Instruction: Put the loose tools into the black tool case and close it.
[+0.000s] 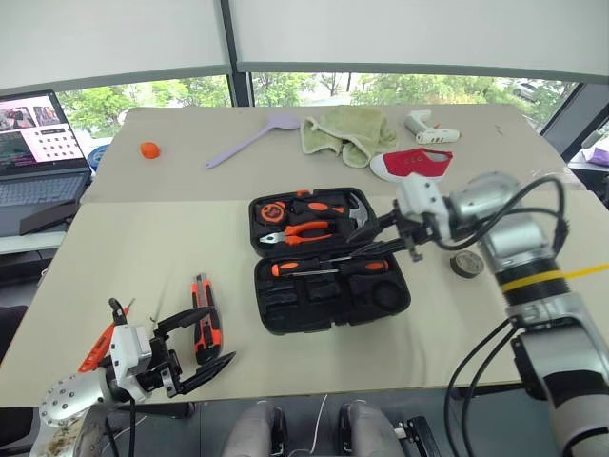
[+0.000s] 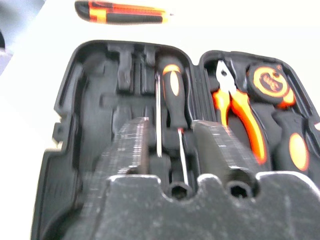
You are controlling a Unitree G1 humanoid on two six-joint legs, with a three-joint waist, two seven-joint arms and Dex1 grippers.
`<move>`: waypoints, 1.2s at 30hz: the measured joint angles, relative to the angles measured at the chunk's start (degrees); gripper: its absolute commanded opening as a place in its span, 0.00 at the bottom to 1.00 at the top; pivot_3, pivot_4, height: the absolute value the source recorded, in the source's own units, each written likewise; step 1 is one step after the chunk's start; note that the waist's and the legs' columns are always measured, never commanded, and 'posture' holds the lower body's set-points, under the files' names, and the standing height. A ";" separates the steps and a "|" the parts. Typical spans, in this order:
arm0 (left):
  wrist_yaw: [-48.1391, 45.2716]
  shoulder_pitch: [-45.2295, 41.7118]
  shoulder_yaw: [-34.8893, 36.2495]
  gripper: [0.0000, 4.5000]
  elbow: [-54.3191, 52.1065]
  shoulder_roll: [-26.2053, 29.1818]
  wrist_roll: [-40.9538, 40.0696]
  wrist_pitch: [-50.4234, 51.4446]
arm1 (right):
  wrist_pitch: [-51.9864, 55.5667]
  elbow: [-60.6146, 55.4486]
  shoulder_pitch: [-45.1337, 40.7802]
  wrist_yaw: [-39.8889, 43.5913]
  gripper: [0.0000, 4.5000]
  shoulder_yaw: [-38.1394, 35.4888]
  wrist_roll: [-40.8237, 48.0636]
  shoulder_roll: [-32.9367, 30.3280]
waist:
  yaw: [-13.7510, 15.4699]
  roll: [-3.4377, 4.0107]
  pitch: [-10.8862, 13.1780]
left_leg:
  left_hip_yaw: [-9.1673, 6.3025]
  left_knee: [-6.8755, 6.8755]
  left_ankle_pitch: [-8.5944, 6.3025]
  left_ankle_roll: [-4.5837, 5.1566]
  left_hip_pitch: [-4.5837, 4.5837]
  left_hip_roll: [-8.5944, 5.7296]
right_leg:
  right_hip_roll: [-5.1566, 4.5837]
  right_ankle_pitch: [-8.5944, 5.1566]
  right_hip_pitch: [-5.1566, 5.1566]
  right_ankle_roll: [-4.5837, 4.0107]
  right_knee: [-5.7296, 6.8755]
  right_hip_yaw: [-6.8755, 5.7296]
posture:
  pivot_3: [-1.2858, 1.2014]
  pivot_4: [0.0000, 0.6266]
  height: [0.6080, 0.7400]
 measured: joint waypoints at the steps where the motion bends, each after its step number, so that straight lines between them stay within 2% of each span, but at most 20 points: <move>1: -0.28 0.03 0.00 1.00 0.80 -0.10 0.04 -0.62 | -0.99 1.51 0.60 -0.87 0.01 0.34 -1.05 0.88 | 0.05 0.00 0.00 | 0.01 0.00 0.00 0.00 -0.01 -0.03 | -0.03 0.00 -0.02 0.00 0.02 0.00 | 0.52 0.24 1.00; 8: -1.31 -0.12 -0.44 1.00 3.48 -0.49 0.87 -3.32 | -5.92 8.95 1.09 -3.53 0.01 1.70 -6.21 3.49 | -0.05 0.01 0.00 | 0.03 0.00 0.01 -0.01 -0.02 -0.04 | -0.02 0.00 -0.04 0.01 0.04 0.00 | 0.52 0.24 1.00; 15: -1.03 0.03 -0.53 1.00 3.42 -0.52 1.06 -3.60 | -7.43 9.96 1.11 -5.40 0.01 2.12 -8.82 4.83 | -0.19 0.00 -0.01 | 0.03 0.00 0.02 -0.04 0.20 -0.01 | -0.03 0.02 0.10 -0.02 0.06 0.00 | 0.52 0.24 1.00; 25: 1.37 1.50 -0.09 1.00 -2.08 -0.30 -0.16 -2.41 | 1.96 7.91 -0.04 -7.55 0.01 2.59 -10.62 5.84 | -0.32 -0.05 -0.07 | -0.03 -0.04 -0.24 -0.56 0.63 0.08 | -0.48 0.16 0.16 -0.17 0.06 -0.01 | 0.52 0.24 1.00; 28: 4.14 3.23 2.25 1.00 -5.45 1.02 -2.25 1.21 | 1.87 4.62 2.23 -6.25 0.01 -0.16 -6.46 5.91 | -0.27 -0.05 -0.06 | -0.03 -0.05 -0.20 -0.60 0.38 0.07 | -0.47 0.18 0.01 -0.16 0.08 -0.01 | 0.52 0.24 1.00; 29: 5.30 3.74 3.83 1.00 -6.55 1.48 -3.35 2.66 | 1.86 3.50 2.86 -5.76 0.07 -1.73 -4.28 5.91 | -0.23 -0.05 -0.04 | -0.03 -0.05 -0.10 -0.49 0.19 0.07 | -0.46 0.18 -0.04 -0.16 0.10 -0.01 | 0.52 0.24 1.00; 30: 6.34 4.64 5.27 1.00 -7.45 2.15 -4.53 4.13 | 2.12 2.18 3.44 -5.05 0.07 -3.40 -2.14 5.70 | -0.18 -0.05 -0.04 | -0.03 -0.04 0.10 -0.19 0.10 0.06 | -0.44 0.18 -0.09 -0.16 0.10 -0.03 | 0.52 0.24 1.00; 32: 9.29 7.74 11.22 1.00 -10.49 3.55 -7.34 7.86 | 3.59 -3.52 6.28 -2.60 0.21 -8.02 3.79 2.84 | 0.08 -0.06 -0.03 | -0.10 -0.05 0.12 -0.06 0.00 0.07 | -0.46 0.18 -0.07 -0.15 -0.02 -0.14 | 0.52 0.24 1.00; 36: 11.80 16.05 22.48 1.00 -11.12 4.44 -9.72 11.72 | 3.74 -8.85 15.10 -1.63 0.50 -17.25 9.96 -2.83 | 0.18 -0.13 -0.06 | -0.12 -0.05 -0.07 0.14 0.01 0.02 | -0.48 0.09 0.08 0.00 -0.28 -0.28 | 0.52 0.24 1.00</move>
